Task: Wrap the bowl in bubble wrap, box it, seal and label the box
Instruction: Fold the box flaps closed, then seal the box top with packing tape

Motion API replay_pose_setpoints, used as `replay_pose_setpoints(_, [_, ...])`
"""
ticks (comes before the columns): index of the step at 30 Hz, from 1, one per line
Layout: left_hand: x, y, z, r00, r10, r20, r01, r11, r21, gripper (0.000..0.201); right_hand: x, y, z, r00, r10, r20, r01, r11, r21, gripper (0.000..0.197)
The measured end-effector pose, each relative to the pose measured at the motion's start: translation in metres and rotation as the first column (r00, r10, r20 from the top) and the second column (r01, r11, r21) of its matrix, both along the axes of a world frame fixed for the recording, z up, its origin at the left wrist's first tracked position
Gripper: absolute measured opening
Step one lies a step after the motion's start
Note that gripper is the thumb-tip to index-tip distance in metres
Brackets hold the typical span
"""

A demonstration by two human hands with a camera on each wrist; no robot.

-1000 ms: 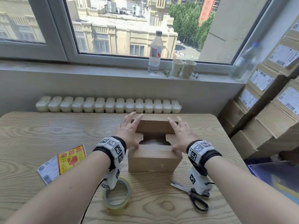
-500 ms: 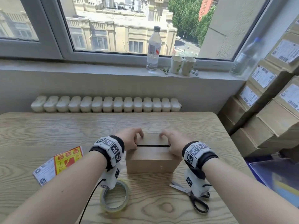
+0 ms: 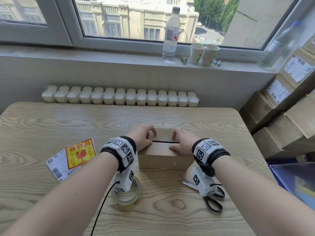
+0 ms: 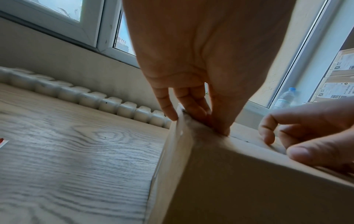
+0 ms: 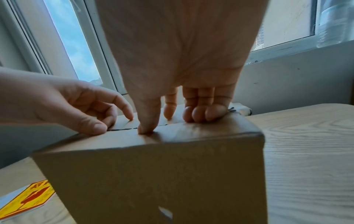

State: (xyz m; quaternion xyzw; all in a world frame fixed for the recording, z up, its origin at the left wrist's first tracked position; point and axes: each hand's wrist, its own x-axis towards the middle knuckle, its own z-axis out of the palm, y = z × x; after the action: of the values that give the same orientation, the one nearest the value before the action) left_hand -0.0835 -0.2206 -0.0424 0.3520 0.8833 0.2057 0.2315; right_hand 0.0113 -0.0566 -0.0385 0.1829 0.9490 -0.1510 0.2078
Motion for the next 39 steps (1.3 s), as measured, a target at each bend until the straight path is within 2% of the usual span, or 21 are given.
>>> replay_pose_setpoints(4, [0.005,-0.014,-0.008,0.997,0.029,0.073,-0.037,0.992,0.117,0.028,0.004,-0.019,0.013,0.989,0.109,-0.103,-0.105,0.993,0.046,0.013])
replay_pose_setpoints(6, [0.008,-0.026,-0.012,0.989,0.108,0.102,-0.128,0.967,0.22,0.018,0.009,-0.046,0.016,0.963,0.171,-0.207,-0.176,0.984,-0.005,0.016])
replay_pose_setpoints(9, [0.014,-0.046,-0.018,0.96,0.278,0.017,-0.269,0.911,0.312,0.008,0.011,-0.094,0.006,0.903,0.324,-0.284,-0.356,0.932,-0.069,0.021])
replay_pose_setpoints(11, [0.019,-0.064,-0.022,0.94,0.341,-0.019,-0.317,0.891,0.325,0.009,0.008,-0.12,-0.012,0.881,0.428,-0.203,-0.447,0.893,-0.056,0.027])
replay_pose_setpoints(13, [0.024,-0.083,-0.026,0.937,0.348,-0.011,-0.33,0.897,0.293,0.015,0.006,-0.132,-0.033,0.884,0.46,-0.086,-0.466,0.883,-0.056,0.033])
replay_pose_setpoints(15, [0.031,-0.101,-0.032,0.942,0.336,0.009,-0.332,0.926,0.177,0.015,0.006,-0.132,-0.05,0.875,0.483,0.029,-0.48,0.874,-0.078,0.037])
replay_pose_setpoints(17, [0.039,-0.116,-0.038,0.948,0.319,0.008,-0.319,0.947,0.038,0.014,0.008,-0.129,-0.064,0.832,0.532,0.16,-0.524,0.847,-0.089,0.04])
replay_pose_setpoints(19, [0.049,-0.125,-0.046,0.95,0.313,0.006,-0.312,0.95,-0.028,0.016,0.014,-0.126,-0.074,0.785,0.571,0.239,-0.564,0.819,-0.104,0.044])
replay_pose_setpoints(21, [0.056,-0.129,-0.055,0.949,0.31,0.055,-0.306,0.95,-0.065,0.015,0.021,-0.126,-0.082,0.803,0.547,0.238,-0.534,0.837,-0.123,0.045])
replay_pose_setpoints(25, [0.061,-0.136,-0.064,0.955,0.256,0.149,-0.23,0.958,-0.172,0.018,0.027,-0.127,-0.082,0.841,0.525,0.132,-0.51,0.85,-0.129,0.024])
replay_pose_setpoints(29, [0.058,-0.142,-0.059,0.944,0.234,0.233,-0.198,0.966,-0.167,0.033,0.021,-0.126,-0.059,0.932,0.359,0.049,-0.332,0.902,-0.275,0.015])
replay_pose_setpoints(32, [0.053,-0.14,-0.044,0.965,0.189,0.18,-0.168,0.978,-0.122,0.036,0.012,-0.125,-0.034,0.953,0.297,0.057,-0.262,0.906,-0.334,0.017])
replay_pose_setpoints(35, [0.044,-0.14,-0.029,0.988,0.118,0.102,-0.103,0.984,-0.146,0.041,0.005,-0.125,-0.011,0.973,0.227,0.041,-0.187,0.88,-0.437,0.013])
replay_pose_setpoints(39, [0.022,-0.147,-0.007,0.982,0.159,0.1,-0.142,0.977,-0.157,0.043,-0.007,-0.115,0.022,0.988,0.152,0.004,-0.128,0.843,-0.523,0.011])
